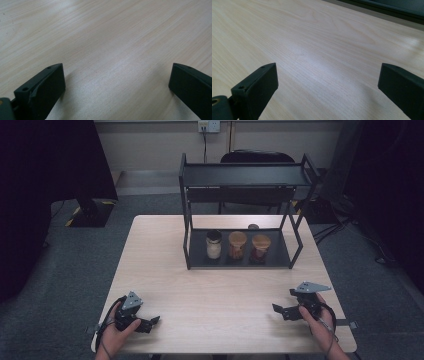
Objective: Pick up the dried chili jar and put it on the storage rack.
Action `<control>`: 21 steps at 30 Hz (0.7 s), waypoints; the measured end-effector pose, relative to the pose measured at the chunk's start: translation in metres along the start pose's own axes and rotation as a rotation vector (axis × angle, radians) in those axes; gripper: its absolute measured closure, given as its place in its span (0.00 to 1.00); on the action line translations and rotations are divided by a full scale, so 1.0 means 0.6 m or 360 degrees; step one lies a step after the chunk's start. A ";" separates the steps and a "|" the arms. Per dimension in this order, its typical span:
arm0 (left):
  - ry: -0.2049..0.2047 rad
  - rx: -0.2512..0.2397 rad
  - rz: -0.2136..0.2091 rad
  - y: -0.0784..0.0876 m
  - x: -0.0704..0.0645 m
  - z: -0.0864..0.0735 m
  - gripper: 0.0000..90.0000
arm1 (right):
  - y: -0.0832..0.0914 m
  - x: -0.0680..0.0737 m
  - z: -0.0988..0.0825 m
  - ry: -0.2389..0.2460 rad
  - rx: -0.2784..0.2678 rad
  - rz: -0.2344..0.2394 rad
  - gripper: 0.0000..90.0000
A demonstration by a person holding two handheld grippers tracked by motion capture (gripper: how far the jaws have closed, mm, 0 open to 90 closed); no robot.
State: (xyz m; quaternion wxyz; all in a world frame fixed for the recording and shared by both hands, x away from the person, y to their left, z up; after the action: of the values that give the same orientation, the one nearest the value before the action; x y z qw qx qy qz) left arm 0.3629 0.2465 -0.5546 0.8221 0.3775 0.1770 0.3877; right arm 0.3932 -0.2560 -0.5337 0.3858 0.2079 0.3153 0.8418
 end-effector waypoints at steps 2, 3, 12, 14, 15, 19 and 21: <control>0.0002 0.0000 0.0000 0.000 0.000 0.000 0.00 | 0.001 -0.001 -0.002 0.0001 0.0003 -0.0001 0.02; -0.0001 0.0000 0.0000 0.000 0.000 0.000 0.00 | 0.002 -0.001 -0.003 0.0000 0.0001 0.0001 0.02; -0.0001 0.0000 0.0000 0.000 0.000 0.000 0.00 | 0.009 -0.004 -0.012 -0.0002 0.0010 -0.0002 0.02; 0.0002 0.0000 0.0000 0.000 0.000 0.000 0.00 | 0.011 -0.005 -0.013 -0.0003 0.0008 -0.0003 0.02; -0.0001 0.0000 0.0000 0.000 0.000 0.000 0.00 | 0.011 -0.006 -0.014 -0.0004 0.0009 -0.0001 0.02; -0.0001 0.0000 0.0000 0.000 0.000 0.000 0.00 | 0.014 -0.009 -0.018 -0.0011 0.0010 -0.0007 0.02; 0.0002 0.0000 0.0000 0.000 0.000 0.000 0.00 | 0.016 -0.009 -0.020 -0.0015 0.0008 -0.0003 0.02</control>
State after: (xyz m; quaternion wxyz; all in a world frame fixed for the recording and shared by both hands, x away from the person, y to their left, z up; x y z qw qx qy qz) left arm 0.3629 0.2464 -0.5546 0.8220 0.3773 0.1774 0.3880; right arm 0.3847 -0.2695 -0.5361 0.3875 0.2124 0.3159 0.8396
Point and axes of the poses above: each handheld gripper's, and its own axes: y roughly backward along the jaws, z roughly out of its top, x roughly to its left, the point moved 6 cm from there along -y, roughly forward along the jaws, and after that the axes turned 5 degrees about x, right-handed, at the moved point
